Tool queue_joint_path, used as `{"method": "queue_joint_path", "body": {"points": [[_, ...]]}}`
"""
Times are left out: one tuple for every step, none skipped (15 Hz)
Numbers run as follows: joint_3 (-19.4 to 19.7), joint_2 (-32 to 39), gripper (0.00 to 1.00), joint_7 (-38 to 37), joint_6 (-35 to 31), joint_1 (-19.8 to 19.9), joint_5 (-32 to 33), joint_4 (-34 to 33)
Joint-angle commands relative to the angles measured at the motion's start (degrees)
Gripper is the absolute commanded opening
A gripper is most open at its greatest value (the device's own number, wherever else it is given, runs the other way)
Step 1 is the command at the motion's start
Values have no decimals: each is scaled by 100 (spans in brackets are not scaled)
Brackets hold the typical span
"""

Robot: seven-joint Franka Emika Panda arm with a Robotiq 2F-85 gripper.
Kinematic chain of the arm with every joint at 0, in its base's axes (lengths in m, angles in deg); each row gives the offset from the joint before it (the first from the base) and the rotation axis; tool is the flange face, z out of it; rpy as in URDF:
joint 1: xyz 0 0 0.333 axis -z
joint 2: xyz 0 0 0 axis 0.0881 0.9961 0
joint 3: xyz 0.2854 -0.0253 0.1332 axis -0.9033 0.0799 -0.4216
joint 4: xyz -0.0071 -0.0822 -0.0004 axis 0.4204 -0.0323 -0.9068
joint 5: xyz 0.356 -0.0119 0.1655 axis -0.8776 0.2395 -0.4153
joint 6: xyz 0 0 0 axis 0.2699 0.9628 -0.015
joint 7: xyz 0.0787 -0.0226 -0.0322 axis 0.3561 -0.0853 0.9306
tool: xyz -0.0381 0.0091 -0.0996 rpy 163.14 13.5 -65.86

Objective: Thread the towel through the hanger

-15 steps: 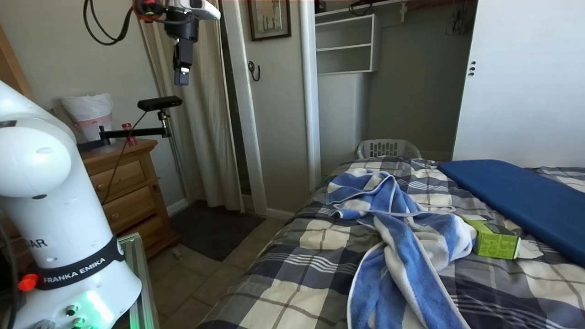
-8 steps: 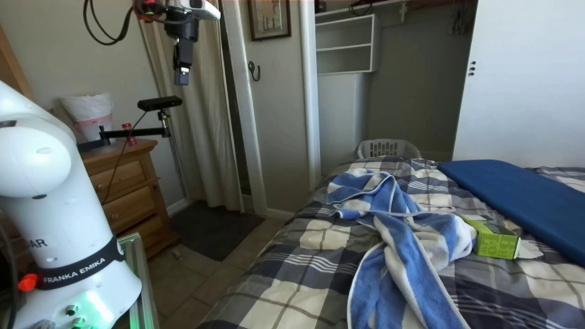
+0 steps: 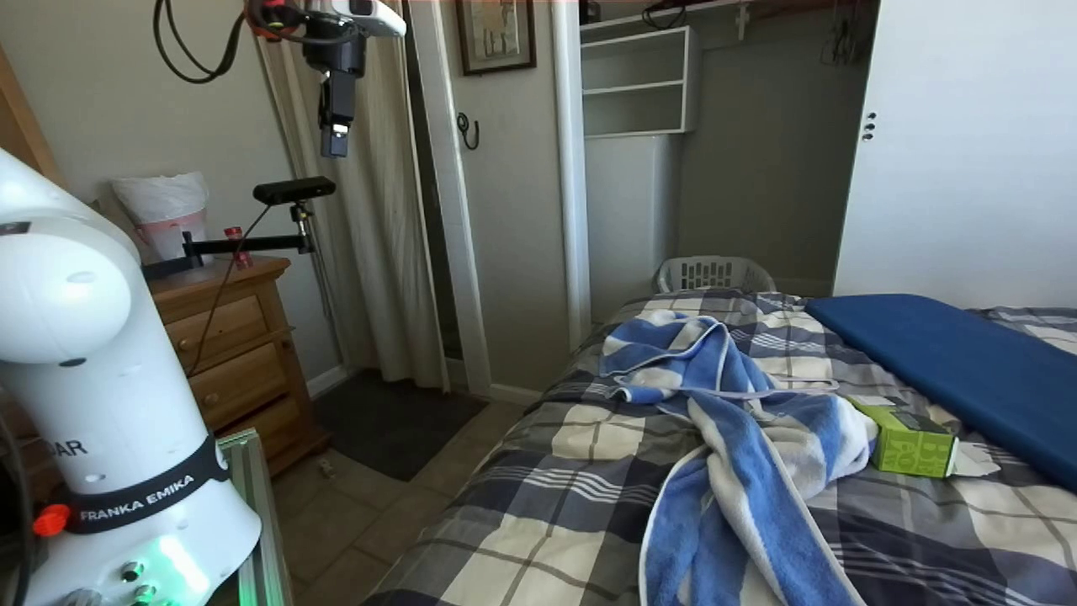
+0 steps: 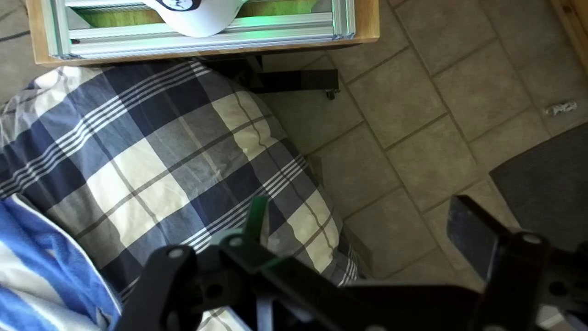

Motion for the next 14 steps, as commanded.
{"method": "queue_joint_path", "body": {"points": [[-17, 4, 100, 9, 16, 25, -5, -16], [-17, 4, 100, 9, 16, 25, -5, -16], [-17, 4, 100, 9, 16, 25, -5, -16], [18, 24, 100, 128, -9, 27, 61, -28], [82, 31, 100, 235, -87, 70, 150, -9], [184, 66, 100, 375, -162, 153, 325, 5], [282, 65, 100, 512, -298, 225, 490, 29], [430, 74, 100, 732, -468, 320, 752, 45], [627, 117, 100, 949, -634, 401, 890, 47], [843, 206, 100, 1200, -843, 506, 1071, 33], [1039, 299, 100, 1457, -1020, 571, 1173, 3], [1261, 432, 100, 1721, -1232, 647, 1212, -32], [1487, 607, 100, 1952, -1475, 720, 1162, -97], [1674, 826, 100, 2149, -1723, 779, 1081, -195]]}}
